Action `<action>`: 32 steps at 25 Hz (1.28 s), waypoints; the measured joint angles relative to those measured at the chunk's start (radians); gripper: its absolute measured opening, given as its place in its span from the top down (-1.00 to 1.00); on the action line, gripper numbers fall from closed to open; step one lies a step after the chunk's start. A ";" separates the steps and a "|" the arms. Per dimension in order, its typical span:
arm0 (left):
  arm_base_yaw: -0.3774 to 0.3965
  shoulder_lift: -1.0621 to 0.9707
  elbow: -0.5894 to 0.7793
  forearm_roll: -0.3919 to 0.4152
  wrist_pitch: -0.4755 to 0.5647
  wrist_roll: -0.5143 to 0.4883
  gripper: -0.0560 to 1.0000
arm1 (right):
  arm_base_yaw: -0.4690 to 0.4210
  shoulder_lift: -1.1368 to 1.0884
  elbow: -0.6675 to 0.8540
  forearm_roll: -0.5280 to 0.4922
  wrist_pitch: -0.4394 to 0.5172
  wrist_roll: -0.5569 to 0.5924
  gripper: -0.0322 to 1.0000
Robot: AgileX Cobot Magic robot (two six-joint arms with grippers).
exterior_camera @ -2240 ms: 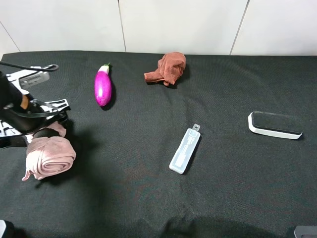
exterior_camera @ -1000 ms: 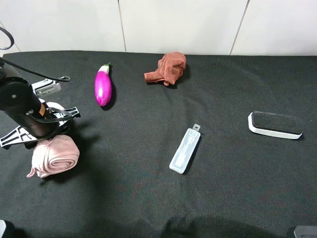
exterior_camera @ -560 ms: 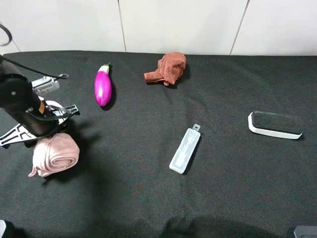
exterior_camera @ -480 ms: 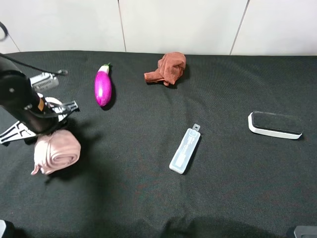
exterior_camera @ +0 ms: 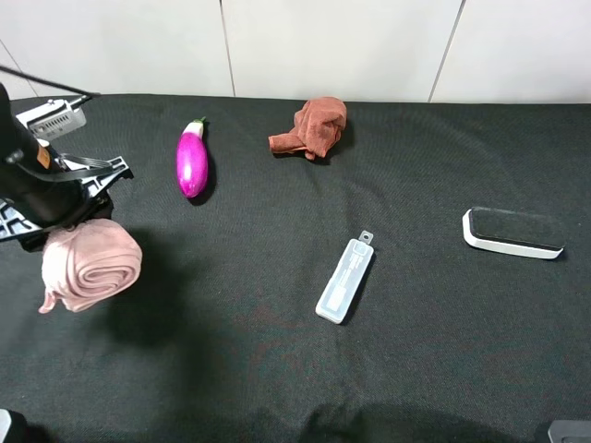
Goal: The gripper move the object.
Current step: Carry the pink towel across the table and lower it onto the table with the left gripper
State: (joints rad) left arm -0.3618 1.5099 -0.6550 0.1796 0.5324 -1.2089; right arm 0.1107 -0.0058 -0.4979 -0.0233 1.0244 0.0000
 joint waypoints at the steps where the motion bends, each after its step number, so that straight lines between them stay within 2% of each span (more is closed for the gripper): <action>1: 0.000 -0.002 -0.015 -0.011 0.026 0.024 -0.19 | 0.000 0.000 0.000 0.000 0.000 0.000 -0.41; 10: 0.000 -0.007 -0.171 -0.095 0.196 0.243 -0.18 | 0.000 0.000 0.000 0.000 0.000 0.000 -0.41; 17: 0.000 -0.007 -0.283 -0.112 0.312 0.368 -0.18 | 0.000 0.000 0.000 0.000 0.000 0.000 -0.41; 26: 0.000 -0.002 -0.423 -0.123 0.413 0.529 -0.18 | 0.000 0.000 0.000 0.000 0.000 0.000 -0.41; 32: 0.000 0.098 -0.554 -0.158 0.510 0.672 -0.18 | 0.000 0.000 0.000 0.000 0.000 0.000 -0.41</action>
State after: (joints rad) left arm -0.3618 1.6081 -1.2095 0.0213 1.0428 -0.5369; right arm 0.1107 -0.0058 -0.4979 -0.0233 1.0244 0.0000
